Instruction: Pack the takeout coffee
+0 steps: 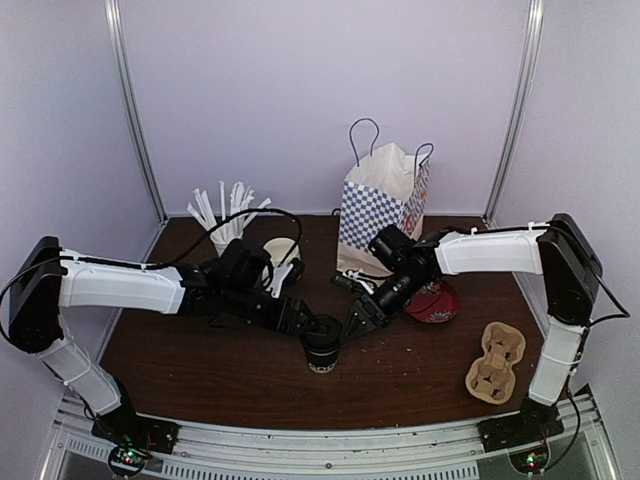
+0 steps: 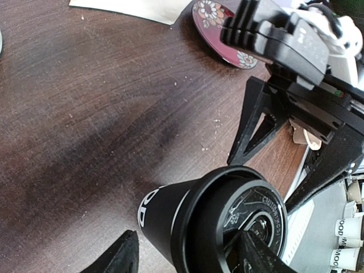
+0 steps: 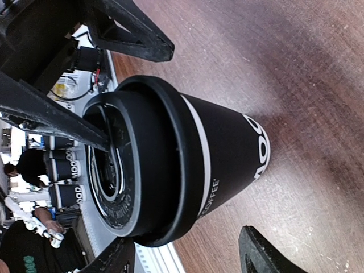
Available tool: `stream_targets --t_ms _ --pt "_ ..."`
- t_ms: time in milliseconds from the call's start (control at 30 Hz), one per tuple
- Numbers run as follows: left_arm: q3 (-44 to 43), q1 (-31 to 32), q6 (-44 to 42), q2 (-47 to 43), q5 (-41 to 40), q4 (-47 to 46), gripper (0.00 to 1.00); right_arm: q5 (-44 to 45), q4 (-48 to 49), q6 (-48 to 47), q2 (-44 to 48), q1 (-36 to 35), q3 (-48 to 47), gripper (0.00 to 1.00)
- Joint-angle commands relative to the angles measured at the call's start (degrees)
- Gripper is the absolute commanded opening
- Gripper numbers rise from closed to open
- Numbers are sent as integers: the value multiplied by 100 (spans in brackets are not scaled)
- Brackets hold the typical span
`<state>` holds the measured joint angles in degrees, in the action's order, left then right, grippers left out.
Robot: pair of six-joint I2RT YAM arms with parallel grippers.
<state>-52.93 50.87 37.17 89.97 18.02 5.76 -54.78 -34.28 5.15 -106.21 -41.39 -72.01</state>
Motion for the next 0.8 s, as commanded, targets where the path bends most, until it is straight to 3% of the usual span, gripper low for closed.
stream_targets --t_ms 0,333,533,767 --pt "283 2 1 126 -103 480 61 2251 -399 -4 -446 -2 -180 62" --pt "548 2 -23 1 -500 877 60 3007 -851 -256 -923 53 -914 62" --pt "692 9 54 -507 -423 621 64 2085 -1198 -436 -1261 476 -1849 64" --pt "569 8 10 -683 -452 374 67 1444 -1193 -436 -1203 492 -1933 66"
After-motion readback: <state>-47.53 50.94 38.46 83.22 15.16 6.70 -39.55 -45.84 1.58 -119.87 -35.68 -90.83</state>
